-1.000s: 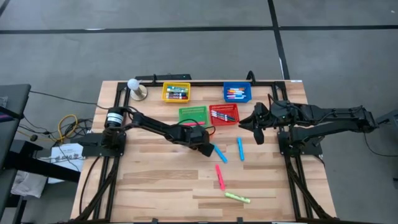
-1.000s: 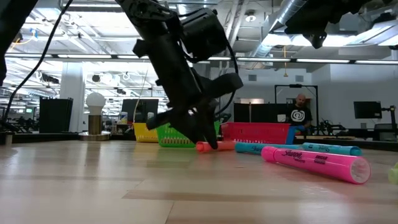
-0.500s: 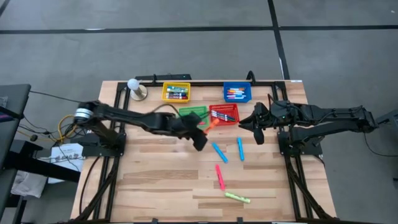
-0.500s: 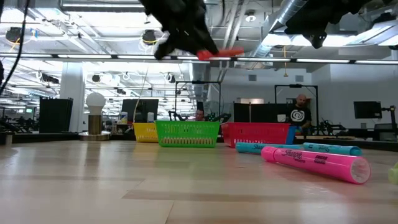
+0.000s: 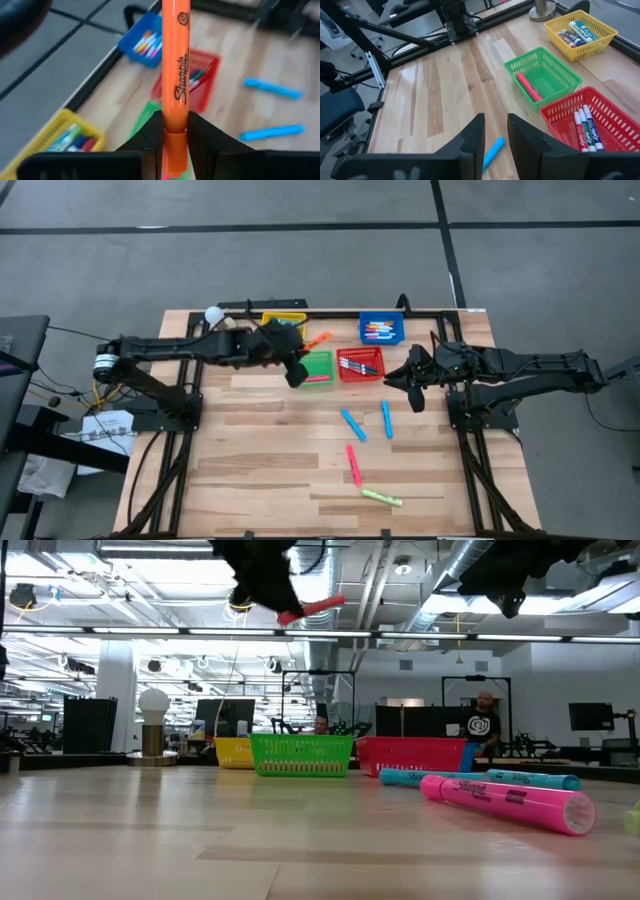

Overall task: Pick & Place Markers
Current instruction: Put the large orange highlighter pen into the green bin

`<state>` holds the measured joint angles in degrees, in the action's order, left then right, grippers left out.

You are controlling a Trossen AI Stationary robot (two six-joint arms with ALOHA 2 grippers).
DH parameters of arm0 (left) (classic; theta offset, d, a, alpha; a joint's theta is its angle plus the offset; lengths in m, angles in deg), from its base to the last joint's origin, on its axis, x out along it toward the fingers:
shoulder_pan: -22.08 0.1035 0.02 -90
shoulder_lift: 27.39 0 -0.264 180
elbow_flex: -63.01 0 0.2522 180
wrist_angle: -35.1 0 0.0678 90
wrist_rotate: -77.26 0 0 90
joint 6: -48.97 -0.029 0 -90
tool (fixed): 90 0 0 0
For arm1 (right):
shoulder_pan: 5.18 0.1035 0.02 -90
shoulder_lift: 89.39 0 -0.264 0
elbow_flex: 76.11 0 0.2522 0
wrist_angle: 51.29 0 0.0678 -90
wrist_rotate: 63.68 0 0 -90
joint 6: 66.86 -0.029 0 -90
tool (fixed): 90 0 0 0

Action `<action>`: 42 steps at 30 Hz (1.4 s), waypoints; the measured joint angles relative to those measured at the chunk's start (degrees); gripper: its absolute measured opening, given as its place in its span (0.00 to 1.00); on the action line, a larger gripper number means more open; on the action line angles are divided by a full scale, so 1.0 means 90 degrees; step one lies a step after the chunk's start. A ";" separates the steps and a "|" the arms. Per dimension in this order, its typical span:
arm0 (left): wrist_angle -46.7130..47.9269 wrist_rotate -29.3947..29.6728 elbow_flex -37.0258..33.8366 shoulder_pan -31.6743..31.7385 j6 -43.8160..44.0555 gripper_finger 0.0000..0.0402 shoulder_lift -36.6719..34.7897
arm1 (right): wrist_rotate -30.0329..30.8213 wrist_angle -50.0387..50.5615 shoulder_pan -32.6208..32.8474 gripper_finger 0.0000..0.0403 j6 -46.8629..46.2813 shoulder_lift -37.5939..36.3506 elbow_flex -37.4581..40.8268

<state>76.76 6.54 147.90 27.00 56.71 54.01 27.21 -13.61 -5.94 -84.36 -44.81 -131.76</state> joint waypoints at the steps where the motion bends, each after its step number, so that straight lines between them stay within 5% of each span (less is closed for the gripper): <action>1: 0.0089 -0.0088 0.0000 0.0142 -0.0157 0.15 0.0015 | 0.0001 0.0000 0.0000 0.18 0.0000 -0.0002 0.0000; 18: 0.0580 -0.1874 0.0000 0.1211 -0.1382 0.15 0.1698 | 0.0069 -0.0002 -0.0002 0.18 -0.0270 0.0000 0.0000; 25: 0.1074 -0.2003 0.0000 0.1207 -0.1380 0.15 0.1895 | 0.0070 -0.0002 -0.0002 0.18 -0.0275 0.0000 0.0000; 42: 0.0063 -0.2203 -0.0539 0.1252 -0.1380 0.15 0.1890 | 0.0072 -0.0002 -0.0002 0.18 -0.0296 0.0000 0.0000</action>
<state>77.33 -13.29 143.05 38.27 44.29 71.02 27.86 -13.63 -5.96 -87.02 -44.81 -131.76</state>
